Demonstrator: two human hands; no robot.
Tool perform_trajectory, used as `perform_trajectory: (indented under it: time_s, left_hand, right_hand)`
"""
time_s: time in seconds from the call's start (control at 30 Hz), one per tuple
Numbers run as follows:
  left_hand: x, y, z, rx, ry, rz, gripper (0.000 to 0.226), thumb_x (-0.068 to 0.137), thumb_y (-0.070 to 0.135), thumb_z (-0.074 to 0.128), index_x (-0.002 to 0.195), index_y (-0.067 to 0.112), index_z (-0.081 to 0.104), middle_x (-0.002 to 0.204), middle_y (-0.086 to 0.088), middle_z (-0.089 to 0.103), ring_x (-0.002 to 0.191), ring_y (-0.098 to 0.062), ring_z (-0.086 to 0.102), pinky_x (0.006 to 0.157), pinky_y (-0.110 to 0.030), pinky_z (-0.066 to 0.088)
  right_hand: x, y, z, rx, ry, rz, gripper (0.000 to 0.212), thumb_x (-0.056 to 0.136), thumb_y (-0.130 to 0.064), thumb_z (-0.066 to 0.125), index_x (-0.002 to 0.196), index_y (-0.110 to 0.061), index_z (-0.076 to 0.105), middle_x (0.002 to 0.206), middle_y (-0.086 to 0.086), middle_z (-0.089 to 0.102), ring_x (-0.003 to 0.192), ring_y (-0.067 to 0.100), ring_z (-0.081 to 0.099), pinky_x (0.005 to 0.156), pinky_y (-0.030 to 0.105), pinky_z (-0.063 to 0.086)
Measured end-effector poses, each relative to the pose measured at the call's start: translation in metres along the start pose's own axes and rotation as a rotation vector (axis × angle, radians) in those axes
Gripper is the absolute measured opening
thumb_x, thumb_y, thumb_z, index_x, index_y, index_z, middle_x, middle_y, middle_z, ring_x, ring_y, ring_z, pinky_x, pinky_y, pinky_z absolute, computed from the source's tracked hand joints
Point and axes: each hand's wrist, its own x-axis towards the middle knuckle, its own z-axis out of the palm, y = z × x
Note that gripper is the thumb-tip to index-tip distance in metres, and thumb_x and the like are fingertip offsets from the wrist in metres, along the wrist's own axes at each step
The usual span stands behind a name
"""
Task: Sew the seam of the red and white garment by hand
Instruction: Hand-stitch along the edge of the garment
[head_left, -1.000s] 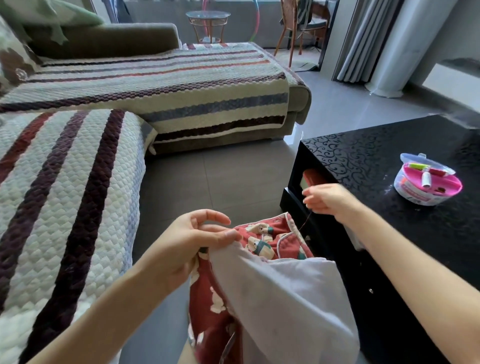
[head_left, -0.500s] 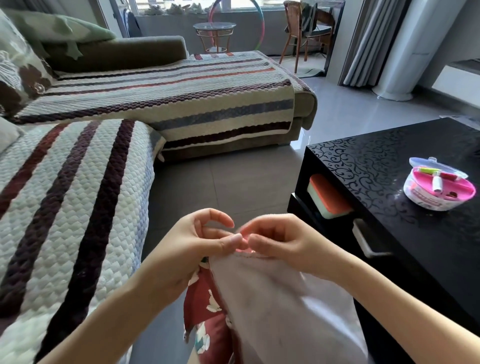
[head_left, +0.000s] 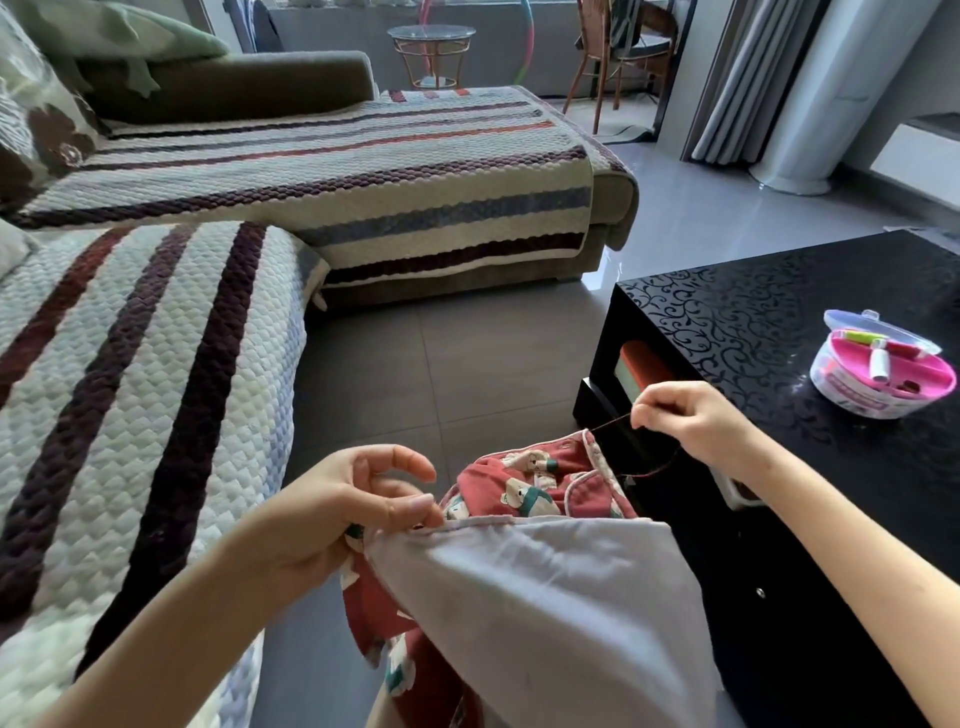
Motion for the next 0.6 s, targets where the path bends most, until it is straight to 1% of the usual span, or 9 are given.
perform_trajectory:
  time_s: [0.07, 0.1, 0.17, 0.23, 0.27, 0.33, 0.4, 0.5, 0.6]
  left_hand:
    - [0.004, -0.003, -0.006, -0.009, 0.039, -0.026, 0.087, 0.012, 0.023, 0.099, 0.087, 0.000, 0.060, 0.063, -0.017, 0.066, 0.040, -0.015, 0.058, 0.033, -0.014, 0.039]
    - [0.007, -0.005, -0.009, 0.035, 0.068, -0.038, 0.088, 0.013, 0.019, 0.098, 0.089, -0.002, 0.061, 0.064, -0.018, 0.067, 0.041, -0.015, 0.059, 0.033, -0.015, 0.039]
    - [0.014, -0.010, -0.014, 0.223, 0.142, -0.051, 0.076, 0.032, 0.012, 0.092, 0.100, -0.003, 0.061, 0.072, -0.016, 0.071, 0.050, -0.013, 0.062, 0.038, -0.017, 0.042]
    - [0.024, -0.015, -0.018, 0.444, 0.222, -0.027, 0.059, 0.053, 0.018, 0.083, 0.107, 0.006, 0.062, 0.087, -0.008, 0.074, 0.067, -0.011, 0.066, 0.052, -0.022, 0.049]
    - [0.032, -0.017, -0.018, 0.566, 0.259, 0.021, 0.053, 0.063, 0.022, 0.083, 0.110, 0.011, 0.061, 0.098, -0.002, 0.072, 0.084, -0.011, 0.067, 0.066, -0.023, 0.052]
    - [0.047, -0.012, -0.006, 0.778, 0.312, 0.183, 0.041, 0.082, 0.025, 0.074, 0.119, 0.019, 0.058, 0.116, 0.008, 0.061, 0.111, -0.008, 0.056, 0.092, -0.022, 0.043]
    - [0.060, 0.001, 0.021, 0.830, 0.272, 0.380, 0.034, 0.091, 0.027, 0.062, 0.123, 0.017, 0.058, 0.123, 0.009, 0.059, 0.119, -0.006, 0.052, 0.102, -0.022, 0.038]
    - [0.076, 0.022, 0.068, 0.725, 0.137, 0.533, 0.031, 0.097, 0.029, 0.050, 0.122, 0.012, 0.061, 0.118, 0.003, 0.064, 0.111, -0.006, 0.057, 0.099, -0.023, 0.042]
    - [0.090, 0.037, 0.093, 0.458, 0.056, 0.477, 0.037, 0.100, 0.032, 0.045, 0.102, -0.001, 0.062, 0.085, -0.003, 0.067, 0.077, -0.012, 0.064, 0.076, -0.028, 0.053]
  right_hand:
    - [0.006, 0.015, -0.009, -0.045, 0.053, 0.056, 0.031, 0.088, -0.002, 0.063, 0.064, -0.020, 0.069, 0.068, 0.016, 0.065, 0.066, 0.016, 0.055, 0.072, 0.034, 0.045]
    - [0.008, 0.018, -0.012, -0.057, 0.067, 0.072, 0.029, 0.088, -0.005, 0.063, 0.066, -0.023, 0.069, 0.072, 0.027, 0.062, 0.066, 0.021, 0.052, 0.069, 0.036, 0.042]
    - [0.009, 0.015, -0.015, -0.054, 0.087, 0.072, 0.029, 0.089, -0.008, 0.063, 0.067, -0.025, 0.068, 0.074, 0.036, 0.056, 0.064, 0.024, 0.046, 0.066, 0.037, 0.037]
    - [0.008, -0.004, -0.015, -0.039, 0.084, 0.022, 0.030, 0.089, -0.007, 0.063, 0.063, -0.022, 0.068, 0.064, 0.024, 0.057, 0.060, 0.022, 0.046, 0.063, 0.035, 0.037]
    - [0.007, -0.015, -0.015, -0.052, 0.059, -0.013, 0.030, 0.088, -0.006, 0.063, 0.063, -0.020, 0.067, 0.056, 0.009, 0.057, 0.056, 0.019, 0.046, 0.061, 0.030, 0.037]
    - [0.006, -0.040, -0.011, -0.116, -0.015, -0.095, 0.025, 0.087, -0.003, 0.063, 0.065, -0.014, 0.066, 0.049, -0.010, 0.055, 0.048, 0.004, 0.044, 0.055, 0.020, 0.035]
    - [0.006, -0.062, -0.005, -0.177, -0.074, -0.172, 0.021, 0.086, -0.005, 0.065, 0.067, -0.013, 0.068, 0.051, -0.013, 0.058, 0.048, 0.002, 0.048, 0.054, 0.018, 0.036]
    - [0.012, -0.084, 0.001, -0.245, -0.122, -0.241, 0.017, 0.087, -0.010, 0.066, 0.070, -0.010, 0.068, 0.052, -0.015, 0.055, 0.049, 0.002, 0.048, 0.054, 0.020, 0.035]
    - [0.018, -0.096, 0.002, -0.234, -0.127, -0.265, 0.018, 0.087, -0.015, 0.065, 0.070, -0.009, 0.067, 0.060, 0.002, 0.061, 0.056, 0.016, 0.052, 0.057, 0.040, 0.042]
